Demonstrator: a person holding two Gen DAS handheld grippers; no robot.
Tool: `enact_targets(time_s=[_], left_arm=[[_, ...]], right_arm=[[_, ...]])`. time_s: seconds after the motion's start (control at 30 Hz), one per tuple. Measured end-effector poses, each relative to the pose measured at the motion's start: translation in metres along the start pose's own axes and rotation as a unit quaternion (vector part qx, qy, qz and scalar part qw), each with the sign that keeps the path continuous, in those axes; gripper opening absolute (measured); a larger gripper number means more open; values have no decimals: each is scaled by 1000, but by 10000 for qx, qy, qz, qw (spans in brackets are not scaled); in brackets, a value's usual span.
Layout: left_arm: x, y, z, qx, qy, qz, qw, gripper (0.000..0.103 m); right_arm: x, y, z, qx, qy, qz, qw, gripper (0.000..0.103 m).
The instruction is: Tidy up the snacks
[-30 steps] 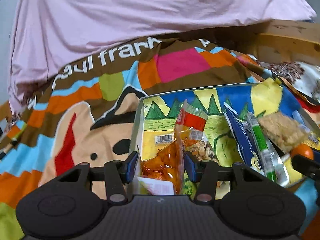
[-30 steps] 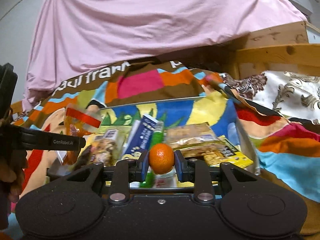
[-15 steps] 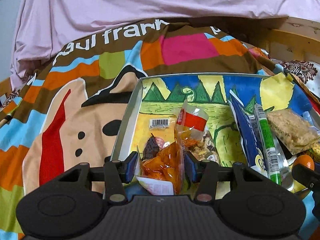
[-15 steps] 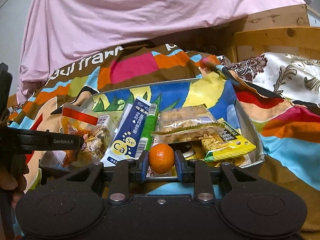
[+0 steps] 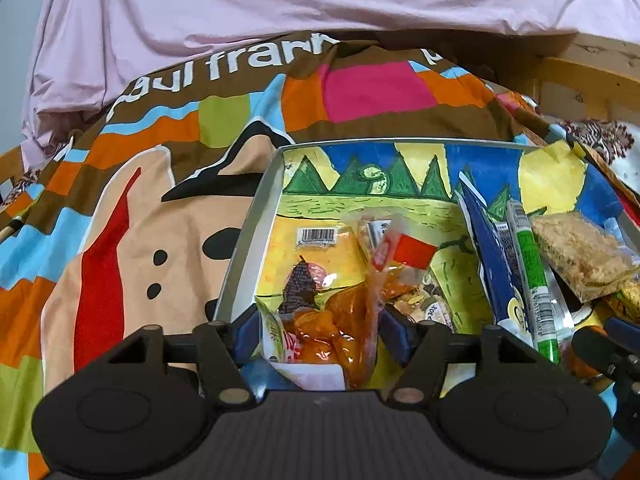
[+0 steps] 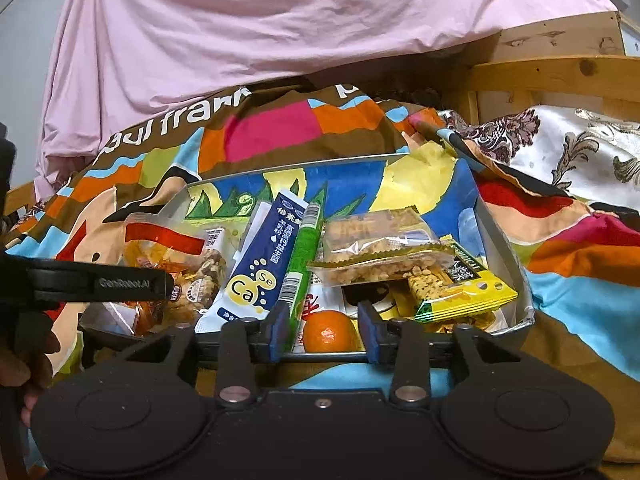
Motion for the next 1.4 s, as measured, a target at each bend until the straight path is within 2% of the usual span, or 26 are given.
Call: enact_targets(time_s=[0.1, 0.23, 0.3, 0.4, 0.6, 0.9, 1.2, 1.4], left_arm=[[2, -9, 5, 4, -170, -139, 9998, 89], [7, -26, 9, -113, -376, -348, 9986, 96], [10, -37, 11, -104, -429, -451, 9980, 99], [12, -57, 15, -91, -544, -590, 9967, 102], [15, -106, 24, -46, -803, -863, 9930, 102], [1, -188, 35, 119, -1078, -1349, 9849, 103], [-29, -245, 50, 281, -1245, -1459, 9810, 103], [-57, -274, 57, 408, -1252, -1384, 9816, 103]], right_arm=[[5, -6, 1, 17, -8, -81, 10000, 50], [17, -23, 4, 72, -26, -286, 9996, 61], [25, -36, 6, 115, -13, -439, 9990, 71], [37, -61, 10, 171, -35, -675, 9976, 81], [53, -113, 21, 313, -249, -1063, 9935, 94], [61, -182, 31, 436, -352, -1387, 9888, 102], [53, -235, 35, 519, -373, -1566, 9856, 102], [36, -256, 36, 580, -458, -1441, 9868, 102]])
Point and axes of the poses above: each gripper's, at about its wrist camera, not at the fingertips, and y roughly the way its jaws point, z to its left, x to its top, the point moved 7 cm from there along y, roughly the way its jaws point, and after that the axes turned 15 degrees about y, right-handed, at the moved point
